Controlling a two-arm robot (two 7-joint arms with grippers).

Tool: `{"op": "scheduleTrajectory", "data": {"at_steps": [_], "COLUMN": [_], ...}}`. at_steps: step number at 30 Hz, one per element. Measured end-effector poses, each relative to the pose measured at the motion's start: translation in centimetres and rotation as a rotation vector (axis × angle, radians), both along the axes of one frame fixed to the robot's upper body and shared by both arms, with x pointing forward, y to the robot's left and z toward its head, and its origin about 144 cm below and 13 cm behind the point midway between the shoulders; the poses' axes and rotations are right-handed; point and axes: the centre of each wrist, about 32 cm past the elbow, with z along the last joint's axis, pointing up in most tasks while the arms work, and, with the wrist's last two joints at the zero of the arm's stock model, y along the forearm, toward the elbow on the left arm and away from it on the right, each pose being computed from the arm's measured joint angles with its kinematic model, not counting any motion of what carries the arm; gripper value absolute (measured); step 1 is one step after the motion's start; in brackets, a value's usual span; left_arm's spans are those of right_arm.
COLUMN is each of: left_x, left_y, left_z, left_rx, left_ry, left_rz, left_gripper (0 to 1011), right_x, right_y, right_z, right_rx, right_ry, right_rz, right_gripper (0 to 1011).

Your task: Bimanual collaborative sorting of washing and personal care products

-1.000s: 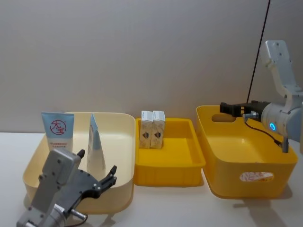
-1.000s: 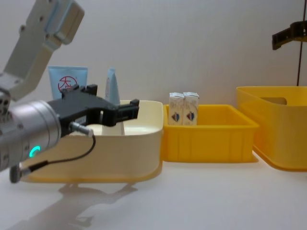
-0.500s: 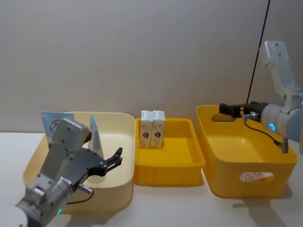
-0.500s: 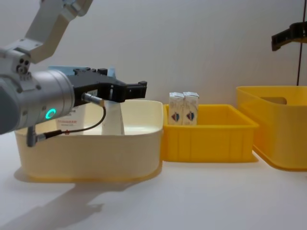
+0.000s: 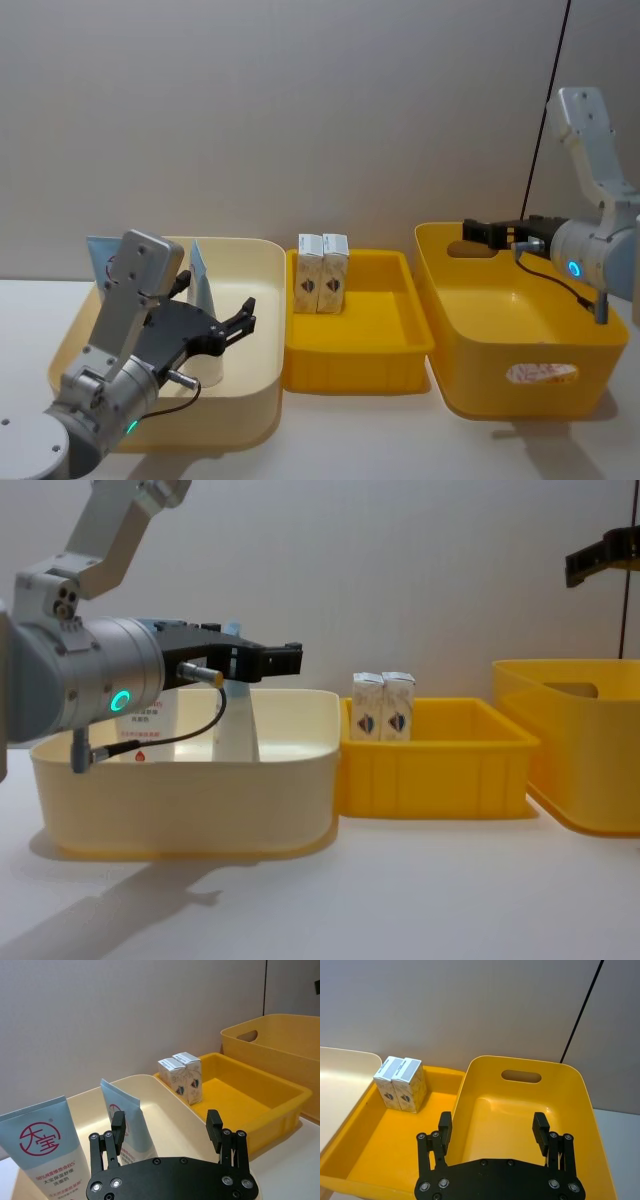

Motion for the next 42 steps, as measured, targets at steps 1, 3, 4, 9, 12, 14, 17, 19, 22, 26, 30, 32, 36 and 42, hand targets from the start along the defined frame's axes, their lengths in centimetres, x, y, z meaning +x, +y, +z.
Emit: {"op": "scheduleTrajectory", "data": {"at_steps": [1, 3, 4, 9, 12, 14, 17, 19, 22, 26, 30, 32, 36, 42], "left_x": [0.0, 0.2, 0.3, 0.8, 1.1, 1.5, 2.0, 2.5, 3.1, 3.8, 4.3, 4.5, 4.8, 5.1], "left_y": [0.0, 0.0, 0.0, -0.1, -0.2, -0.2, -0.2, -0.1, -0.1, 0.0, 0.1, 0.3, 0.4, 0.7], "left_z": [0.0, 0.0, 0.0, 0.0, 0.0, 0.0, 0.0, 0.0, 0.0, -0.1, -0.2, -0.2, -0.4, -0.6], "left_rx": [-0.001, -0.002, -0.003, -0.003, -0.002, -0.001, 0.001, 0.004, 0.009, 0.016, 0.027, 0.034, 0.046, 0.061], "left_ry": [0.001, 0.005, 0.006, 0.015, 0.019, 0.024, 0.032, 0.039, 0.049, 0.059, 0.068, 0.072, 0.081, 0.086], "left_rz": [0.004, 0.014, 0.016, 0.03, 0.034, 0.034, 0.03, 0.024, 0.018, 0.014, 0.017, 0.023, 0.035, 0.057], "left_gripper": [1003, 1003, 1003, 1003, 1003, 1003, 1003, 1003, 1003, 1003, 1003, 1003, 1002, 1003], "right_x": [0.0, 0.0, 0.0, 0.0, 0.0, 0.0, 0.0, 0.0, 0.0, 0.0, 0.0, 0.0, 0.0, 0.0], "right_y": [0.0, 0.0, 0.0, 0.0, 0.0, 0.0, 0.0, 0.0, 0.0, 0.0, 0.0, 0.0, 0.0, 0.0], "right_z": [0.0, 0.0, 0.0, 0.0, 0.0, 0.0, 0.0, 0.0, 0.0, 0.0, 0.0, 0.0, 0.0, 0.0], "right_rx": [0.0, 0.0, 0.0, 0.0, 0.0, 0.0, 0.0, 0.0, 0.0, 0.0, 0.0, 0.0, 0.0, 0.0], "right_ry": [0.0, 0.0, 0.0, 0.0, 0.0, 0.0, 0.0, 0.0, 0.0, 0.0, 0.0, 0.0, 0.0, 0.0], "right_rz": [0.0, 0.0, 0.0, 0.0, 0.0, 0.0, 0.0, 0.0, 0.0, 0.0, 0.0, 0.0, 0.0, 0.0], "right_gripper": [1001, 1001, 1001, 1001, 1001, 1001, 1001, 1001, 1001, 1001, 1001, 1001, 1001, 1001]}}
